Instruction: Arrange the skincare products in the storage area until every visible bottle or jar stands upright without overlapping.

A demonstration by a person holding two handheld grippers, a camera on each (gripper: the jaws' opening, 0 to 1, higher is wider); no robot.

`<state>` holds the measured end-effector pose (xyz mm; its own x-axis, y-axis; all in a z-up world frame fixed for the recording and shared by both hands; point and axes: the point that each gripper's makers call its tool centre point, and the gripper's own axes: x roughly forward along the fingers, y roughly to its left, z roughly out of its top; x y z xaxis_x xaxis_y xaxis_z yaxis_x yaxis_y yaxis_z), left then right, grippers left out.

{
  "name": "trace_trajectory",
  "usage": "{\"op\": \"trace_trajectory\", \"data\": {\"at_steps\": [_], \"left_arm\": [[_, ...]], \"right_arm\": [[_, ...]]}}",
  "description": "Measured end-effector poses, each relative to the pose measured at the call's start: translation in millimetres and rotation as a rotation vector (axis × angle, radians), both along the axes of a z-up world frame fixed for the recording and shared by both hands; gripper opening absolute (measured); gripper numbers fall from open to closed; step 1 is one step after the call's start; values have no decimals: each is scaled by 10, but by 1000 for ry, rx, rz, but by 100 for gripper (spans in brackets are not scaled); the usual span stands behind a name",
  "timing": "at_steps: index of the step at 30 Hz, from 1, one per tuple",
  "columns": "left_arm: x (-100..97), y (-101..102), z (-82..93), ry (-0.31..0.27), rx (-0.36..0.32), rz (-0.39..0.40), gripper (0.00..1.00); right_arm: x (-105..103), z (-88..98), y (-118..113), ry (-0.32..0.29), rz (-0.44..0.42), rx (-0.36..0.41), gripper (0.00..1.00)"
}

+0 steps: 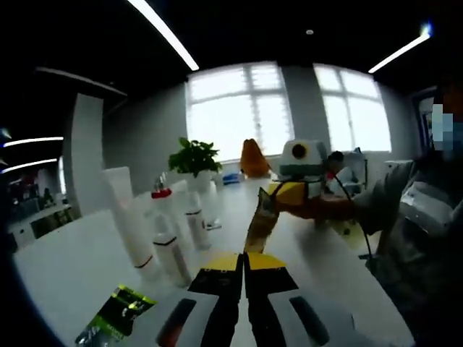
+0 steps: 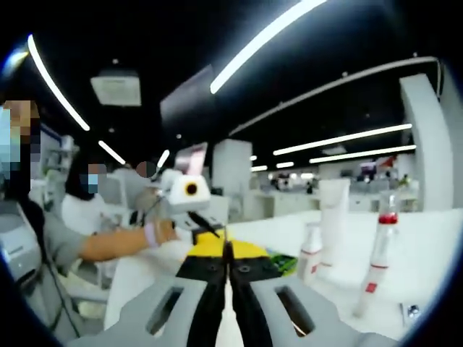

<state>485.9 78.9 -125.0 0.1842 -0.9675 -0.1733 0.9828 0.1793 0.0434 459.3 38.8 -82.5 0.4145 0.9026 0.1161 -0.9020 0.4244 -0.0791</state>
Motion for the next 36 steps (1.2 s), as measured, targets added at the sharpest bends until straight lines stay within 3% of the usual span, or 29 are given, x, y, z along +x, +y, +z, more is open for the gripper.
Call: {"op": "trace_trajectory", "data": {"at_steps": [1,3,5,7,9,11,12,14,15,17,23,24,27,30,33,35,36], "left_arm": [[9,5,12,-9,-2,6,0],[60,25,69,-93,-12,25,0],[105,49,157,-212,-33,46,0],[174,91,259,-336,-53,85,0],[217,131,314,-413,-44,109,0],[235,151,379,-469,-55,121,0],[242,158,407,-498,-57,129,0],[211,147,434,-551,-51,128,0],[201,144,437,-554,-52,129,0],[164,126,455,-585,-53,110,0],[32,61,466,-623,-61,46,0],[15,55,473,-633,-62,38,0],[-22,33,471,-640,-63,18,0],[-32,14,436,-644,-48,6,0],[-66,-11,416,-642,-43,-13,0],[-109,-26,384,-618,-35,-38,0],[-120,-28,383,-612,-38,-46,0]], "right_arm": [[-4,3,9,-16,4,1,0],[-68,6,73,-107,74,-9,0],[-63,-35,90,-74,87,-10,4],[-87,-31,120,-44,127,14,23],[-90,-16,144,-15,160,41,49],[-43,-53,161,33,165,41,69],[-38,-60,170,51,178,50,77],[-51,-89,181,120,211,78,81],[-60,-80,180,134,223,95,81],[-58,-40,159,243,274,176,82],[-77,85,60,670,499,409,88],[-93,126,23,805,581,483,89],[-165,157,-6,973,699,556,89],[-139,97,4,1020,712,515,77],[-13,6,-21,1048,669,461,51],[109,-4,-81,1065,658,468,37],[155,18,-119,1079,662,487,35]]}}
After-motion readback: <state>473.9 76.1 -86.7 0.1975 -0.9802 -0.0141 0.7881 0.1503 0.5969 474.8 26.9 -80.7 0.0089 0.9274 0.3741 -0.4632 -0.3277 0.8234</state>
